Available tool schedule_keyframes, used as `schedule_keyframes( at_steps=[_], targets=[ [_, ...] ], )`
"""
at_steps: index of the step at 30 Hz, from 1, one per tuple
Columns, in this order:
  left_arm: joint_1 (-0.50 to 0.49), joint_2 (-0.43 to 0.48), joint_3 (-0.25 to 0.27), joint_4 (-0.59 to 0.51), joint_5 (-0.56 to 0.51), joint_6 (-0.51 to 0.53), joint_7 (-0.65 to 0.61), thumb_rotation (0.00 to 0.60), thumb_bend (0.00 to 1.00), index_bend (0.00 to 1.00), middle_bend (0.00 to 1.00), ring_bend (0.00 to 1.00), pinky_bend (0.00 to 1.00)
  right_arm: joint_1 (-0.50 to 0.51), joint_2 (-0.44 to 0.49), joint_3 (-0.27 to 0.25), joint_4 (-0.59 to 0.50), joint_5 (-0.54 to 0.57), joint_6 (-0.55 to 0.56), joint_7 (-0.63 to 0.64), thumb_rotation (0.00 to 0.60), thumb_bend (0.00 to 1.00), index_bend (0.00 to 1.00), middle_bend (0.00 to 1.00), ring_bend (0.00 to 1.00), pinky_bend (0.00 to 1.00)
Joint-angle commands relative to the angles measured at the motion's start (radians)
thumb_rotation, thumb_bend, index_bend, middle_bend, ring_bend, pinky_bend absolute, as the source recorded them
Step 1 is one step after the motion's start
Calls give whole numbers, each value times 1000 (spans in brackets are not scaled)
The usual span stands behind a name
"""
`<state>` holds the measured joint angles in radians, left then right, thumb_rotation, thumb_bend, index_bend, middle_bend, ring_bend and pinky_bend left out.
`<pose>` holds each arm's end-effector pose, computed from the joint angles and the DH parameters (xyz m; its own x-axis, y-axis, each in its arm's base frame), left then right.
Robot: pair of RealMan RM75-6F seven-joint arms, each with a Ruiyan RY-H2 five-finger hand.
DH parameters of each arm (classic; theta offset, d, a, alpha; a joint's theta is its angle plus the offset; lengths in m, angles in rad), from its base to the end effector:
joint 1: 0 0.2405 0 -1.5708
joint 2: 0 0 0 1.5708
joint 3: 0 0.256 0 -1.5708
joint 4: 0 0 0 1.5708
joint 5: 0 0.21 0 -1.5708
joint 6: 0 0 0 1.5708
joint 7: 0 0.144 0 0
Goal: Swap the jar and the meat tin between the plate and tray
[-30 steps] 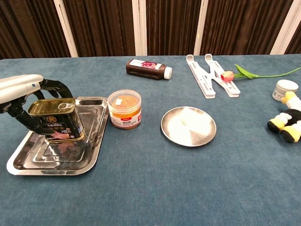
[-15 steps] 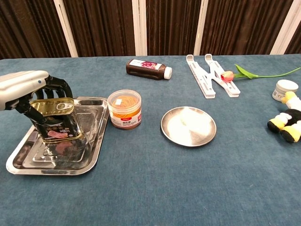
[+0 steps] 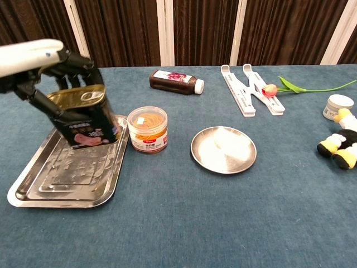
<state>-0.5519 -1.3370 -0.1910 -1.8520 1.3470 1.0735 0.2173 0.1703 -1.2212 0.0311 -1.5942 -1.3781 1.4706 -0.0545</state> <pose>-0.1281 0.2826 0.0478 0.2454 0.2374 0.9399 0.8921 -0.4348 -0.1231 -0.3070 -0.2025 0.1286 0.3599 -0.0167 0.9328 -0.9324 0.0292 0.3603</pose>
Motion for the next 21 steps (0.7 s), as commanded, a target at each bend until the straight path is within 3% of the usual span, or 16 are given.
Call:
schedule_keyframes(
  at_steps=[1, 10, 21],
  targets=[
    [-54, 27, -24, -73, -12, -57, 20, 600, 563, 462, 520, 474, 524, -3, 2, 4, -1, 1, -2, 5, 600, 0, 0, 0, 0, 0],
    [-183, -124, -37, 25, -153, -162, 117, 600, 563, 462, 511, 474, 524, -12, 9, 19, 2, -7, -7, 21, 600, 0, 0, 0, 0, 0],
    [-211, -252, -1, 151, -148, -138, 99, 600, 562, 461, 501, 465, 517, -22, 14, 36, 5, -6, -17, 36, 600, 0, 0, 0, 0, 0]
  ],
)
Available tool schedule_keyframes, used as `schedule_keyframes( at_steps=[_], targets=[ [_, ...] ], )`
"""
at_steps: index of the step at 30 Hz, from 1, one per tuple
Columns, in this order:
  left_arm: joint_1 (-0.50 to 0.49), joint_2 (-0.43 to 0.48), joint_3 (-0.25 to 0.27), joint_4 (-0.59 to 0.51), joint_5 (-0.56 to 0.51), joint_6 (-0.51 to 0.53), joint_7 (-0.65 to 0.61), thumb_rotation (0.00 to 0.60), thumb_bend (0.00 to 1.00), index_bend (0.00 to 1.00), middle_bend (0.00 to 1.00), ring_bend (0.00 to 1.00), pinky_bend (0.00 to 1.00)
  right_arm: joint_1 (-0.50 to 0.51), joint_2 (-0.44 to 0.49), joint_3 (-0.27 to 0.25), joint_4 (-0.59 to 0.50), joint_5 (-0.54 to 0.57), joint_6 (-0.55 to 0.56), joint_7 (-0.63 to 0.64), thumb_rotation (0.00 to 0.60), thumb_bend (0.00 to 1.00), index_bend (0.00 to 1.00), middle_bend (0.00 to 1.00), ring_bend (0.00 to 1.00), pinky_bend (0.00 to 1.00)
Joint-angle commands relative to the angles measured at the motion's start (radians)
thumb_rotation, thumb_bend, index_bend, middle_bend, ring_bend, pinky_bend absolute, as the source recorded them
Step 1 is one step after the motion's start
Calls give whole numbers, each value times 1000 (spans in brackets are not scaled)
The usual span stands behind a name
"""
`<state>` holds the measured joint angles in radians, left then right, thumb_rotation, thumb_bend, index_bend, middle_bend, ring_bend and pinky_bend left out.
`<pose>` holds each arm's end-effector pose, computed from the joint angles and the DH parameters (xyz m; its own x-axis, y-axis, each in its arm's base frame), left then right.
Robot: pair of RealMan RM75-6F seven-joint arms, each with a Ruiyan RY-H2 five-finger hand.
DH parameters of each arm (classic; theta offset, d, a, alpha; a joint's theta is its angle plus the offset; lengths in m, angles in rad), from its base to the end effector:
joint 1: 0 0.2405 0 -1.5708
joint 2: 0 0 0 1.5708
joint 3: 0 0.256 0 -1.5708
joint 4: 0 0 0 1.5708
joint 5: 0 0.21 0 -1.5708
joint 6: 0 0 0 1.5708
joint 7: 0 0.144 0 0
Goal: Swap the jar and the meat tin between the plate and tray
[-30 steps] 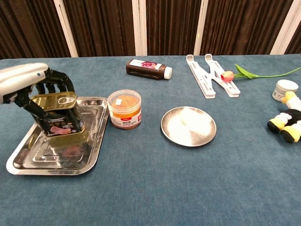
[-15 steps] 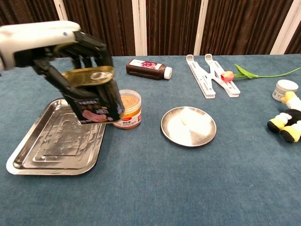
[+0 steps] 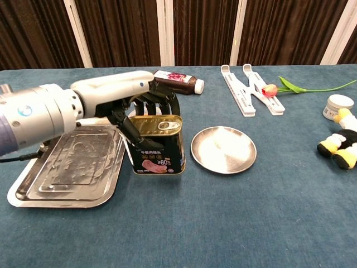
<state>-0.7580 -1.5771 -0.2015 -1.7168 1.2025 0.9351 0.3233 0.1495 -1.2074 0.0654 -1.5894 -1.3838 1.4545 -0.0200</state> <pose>-0.0695 0.2939 -0.0318 0.3078 0.3598 0.8808 0.8389 -0.5395 -0.0727 -0.3106 -0.2036 0.1362 0.3399 -0.0020 0.9405 -0.9395 0.0439 0.3397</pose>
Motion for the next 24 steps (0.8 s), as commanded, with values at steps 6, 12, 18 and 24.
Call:
schedule_keyframes(
  at_steps=[6, 12, 18, 24],
  targets=[
    [-12, -22, 21, 46, -17, -3, -10, 600, 542, 454, 493, 458, 508, -4, 1, 7, 3, -2, -8, 5, 600, 0, 0, 0, 0, 0],
    [-21, -47, 27, 82, -20, -4, -17, 600, 473, 425, 447, 420, 484, -6, -1, 11, 5, -4, -14, 2, 600, 0, 0, 0, 0, 0],
    [-36, -38, 42, 77, -62, -28, 30, 600, 202, 311, 281, 258, 383, -8, 0, 15, 4, -6, -19, 9, 600, 0, 0, 0, 0, 0],
    [-60, 11, 47, 6, -162, -44, 130, 600, 46, 264, 178, 133, 296, -10, 2, 20, 5, -1, -25, 10, 600, 0, 0, 0, 0, 0]
  ],
)
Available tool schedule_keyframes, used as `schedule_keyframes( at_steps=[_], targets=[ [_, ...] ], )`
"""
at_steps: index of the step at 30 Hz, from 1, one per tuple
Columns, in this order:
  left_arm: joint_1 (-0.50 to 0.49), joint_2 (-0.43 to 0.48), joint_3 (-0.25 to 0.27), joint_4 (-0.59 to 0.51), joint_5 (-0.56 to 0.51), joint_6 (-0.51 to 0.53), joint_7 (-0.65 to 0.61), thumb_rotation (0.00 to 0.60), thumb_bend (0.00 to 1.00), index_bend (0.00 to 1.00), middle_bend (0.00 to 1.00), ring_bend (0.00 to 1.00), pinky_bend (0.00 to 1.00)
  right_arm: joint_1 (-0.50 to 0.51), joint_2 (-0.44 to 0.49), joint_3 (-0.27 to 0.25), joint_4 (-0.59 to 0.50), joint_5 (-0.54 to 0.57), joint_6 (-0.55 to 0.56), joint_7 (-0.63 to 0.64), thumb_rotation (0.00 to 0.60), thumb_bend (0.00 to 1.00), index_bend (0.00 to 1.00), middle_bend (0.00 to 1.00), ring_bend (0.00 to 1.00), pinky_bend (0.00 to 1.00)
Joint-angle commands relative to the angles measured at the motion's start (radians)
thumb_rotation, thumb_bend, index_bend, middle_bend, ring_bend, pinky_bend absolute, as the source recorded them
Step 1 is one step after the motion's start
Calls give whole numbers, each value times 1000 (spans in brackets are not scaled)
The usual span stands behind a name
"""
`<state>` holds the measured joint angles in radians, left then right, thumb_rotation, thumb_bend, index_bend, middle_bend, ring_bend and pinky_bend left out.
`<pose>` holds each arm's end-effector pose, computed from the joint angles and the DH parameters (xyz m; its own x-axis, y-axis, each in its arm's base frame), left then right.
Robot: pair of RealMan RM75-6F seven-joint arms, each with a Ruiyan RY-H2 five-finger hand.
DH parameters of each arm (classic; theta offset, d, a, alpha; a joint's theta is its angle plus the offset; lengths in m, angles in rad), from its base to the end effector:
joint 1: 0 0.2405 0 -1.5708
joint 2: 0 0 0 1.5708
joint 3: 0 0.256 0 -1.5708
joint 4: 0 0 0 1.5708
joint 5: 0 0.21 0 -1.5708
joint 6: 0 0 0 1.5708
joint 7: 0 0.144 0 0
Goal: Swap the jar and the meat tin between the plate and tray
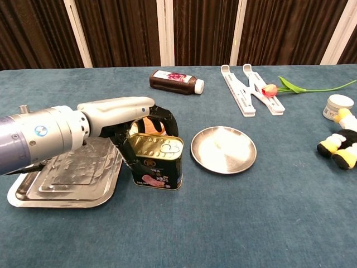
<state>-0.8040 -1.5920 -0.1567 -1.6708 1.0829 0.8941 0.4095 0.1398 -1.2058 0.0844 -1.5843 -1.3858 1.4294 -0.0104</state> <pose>-0.0842 0.2970 -0.0501 0.4081 0.4026 0.8194 0.8376 -0.5221 -0.1607 -0.3131 -0.2047 0.1365 0.3337 -0.0101 0.9426 -0.9413 0.0509 0.3338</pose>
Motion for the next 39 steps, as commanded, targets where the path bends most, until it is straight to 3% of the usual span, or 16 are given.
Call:
schedule_keyframes(
  at_steps=[1, 13, 20, 29, 39],
  targets=[
    [-15, 31, -1, -55, -46, 4, 49, 600, 41, 263, 169, 124, 292, -1, 1, 2, 0, 1, 0, 0, 600, 0, 0, 0, 0, 0],
    [28, 82, -30, -156, 66, 107, -78, 600, 39, 265, 185, 119, 293, -5, -2, 12, -5, 19, -11, -17, 600, 0, 0, 0, 0, 0],
    [39, 34, -109, -67, 117, 193, -201, 600, 5, 207, 73, 14, 146, -3, -10, 15, -1, 25, -21, -32, 600, 0, 0, 0, 0, 0],
    [14, 44, -142, 64, -27, 94, -245, 600, 0, 164, 4, 0, 88, 0, -20, 15, 5, 29, -34, -44, 600, 0, 0, 0, 0, 0],
    [-5, 7, -124, 229, -23, -37, -408, 600, 0, 153, 2, 0, 61, 4, -24, 12, 13, 19, -49, -36, 600, 0, 0, 0, 0, 0]
  ],
)
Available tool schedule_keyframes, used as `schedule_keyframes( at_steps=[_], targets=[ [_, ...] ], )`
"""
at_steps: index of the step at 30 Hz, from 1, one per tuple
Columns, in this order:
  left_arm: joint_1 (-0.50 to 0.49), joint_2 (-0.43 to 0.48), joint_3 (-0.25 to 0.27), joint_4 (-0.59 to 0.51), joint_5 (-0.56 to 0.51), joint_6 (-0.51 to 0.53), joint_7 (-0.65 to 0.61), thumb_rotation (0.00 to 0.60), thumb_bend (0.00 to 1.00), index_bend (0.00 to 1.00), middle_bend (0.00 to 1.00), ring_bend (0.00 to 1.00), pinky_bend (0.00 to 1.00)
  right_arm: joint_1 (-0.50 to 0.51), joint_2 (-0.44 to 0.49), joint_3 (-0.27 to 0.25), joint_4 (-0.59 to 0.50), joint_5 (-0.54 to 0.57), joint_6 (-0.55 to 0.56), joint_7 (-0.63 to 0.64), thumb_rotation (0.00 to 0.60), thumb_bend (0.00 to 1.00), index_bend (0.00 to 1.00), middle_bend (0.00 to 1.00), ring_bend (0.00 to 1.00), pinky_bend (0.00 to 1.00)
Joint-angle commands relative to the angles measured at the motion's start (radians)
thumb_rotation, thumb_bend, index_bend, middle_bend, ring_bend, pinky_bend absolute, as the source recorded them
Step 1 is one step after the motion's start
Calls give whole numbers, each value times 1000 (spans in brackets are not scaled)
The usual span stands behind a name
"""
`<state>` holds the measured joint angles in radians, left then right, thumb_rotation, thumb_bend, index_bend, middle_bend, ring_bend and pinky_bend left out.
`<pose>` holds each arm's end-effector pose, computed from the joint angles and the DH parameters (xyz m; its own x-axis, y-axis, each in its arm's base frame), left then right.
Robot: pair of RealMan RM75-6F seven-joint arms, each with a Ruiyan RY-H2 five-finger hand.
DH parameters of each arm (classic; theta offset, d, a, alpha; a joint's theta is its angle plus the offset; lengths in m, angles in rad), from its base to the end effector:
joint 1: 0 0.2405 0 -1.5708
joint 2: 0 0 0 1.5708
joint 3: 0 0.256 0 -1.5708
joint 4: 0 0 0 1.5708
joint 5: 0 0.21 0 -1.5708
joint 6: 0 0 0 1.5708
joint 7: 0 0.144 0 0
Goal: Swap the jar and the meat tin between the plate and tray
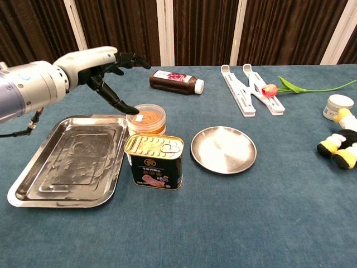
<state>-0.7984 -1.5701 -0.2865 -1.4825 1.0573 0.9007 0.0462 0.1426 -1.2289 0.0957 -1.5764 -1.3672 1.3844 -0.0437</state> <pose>-0.1088 0.3656 -0.0129 0.0890 0.3573 0.9297 0.9555 -0.2943 0.0216 -0.3152 -0.2075 0.1258 0.3438 -0.0471 0.9379 -0.9359 0.0644 0.3463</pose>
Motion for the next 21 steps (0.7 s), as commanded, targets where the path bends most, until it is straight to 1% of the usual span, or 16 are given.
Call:
schedule_keyframes(
  at_steps=[1, 5, 7, 11, 14, 16, 21],
  targets=[
    [-15, -20, 8, 57, 6, -56, -56, 600, 0, 152, 2, 0, 59, 2, -2, 1, 6, 1, -5, -3, 600, 0, 0, 0, 0, 0],
    [-27, -40, 17, 106, 27, -98, -108, 600, 0, 150, 2, 0, 50, 1, -3, 1, 5, -2, -2, -7, 600, 0, 0, 0, 0, 0],
    [-16, -39, 31, 82, 47, -87, -118, 600, 0, 149, 2, 0, 50, -1, -3, 2, 5, 0, 1, -10, 600, 0, 0, 0, 0, 0],
    [-19, -54, 41, 96, 44, -99, -121, 600, 0, 149, 6, 0, 58, -2, -2, 5, 3, 7, -1, -6, 600, 0, 0, 0, 0, 0],
    [-30, -74, 42, 126, 30, -120, -122, 600, 0, 153, 48, 9, 125, -2, -2, 4, 4, 4, -4, -6, 600, 0, 0, 0, 0, 0],
    [-34, -90, 43, 146, 28, -119, -118, 600, 22, 164, 87, 41, 181, -1, -2, 4, 4, 3, -5, -5, 600, 0, 0, 0, 0, 0],
    [-50, -131, 55, 206, 28, -123, -83, 600, 100, 187, 132, 85, 231, -3, 1, 6, 3, 5, -4, 2, 600, 0, 0, 0, 0, 0]
  ],
)
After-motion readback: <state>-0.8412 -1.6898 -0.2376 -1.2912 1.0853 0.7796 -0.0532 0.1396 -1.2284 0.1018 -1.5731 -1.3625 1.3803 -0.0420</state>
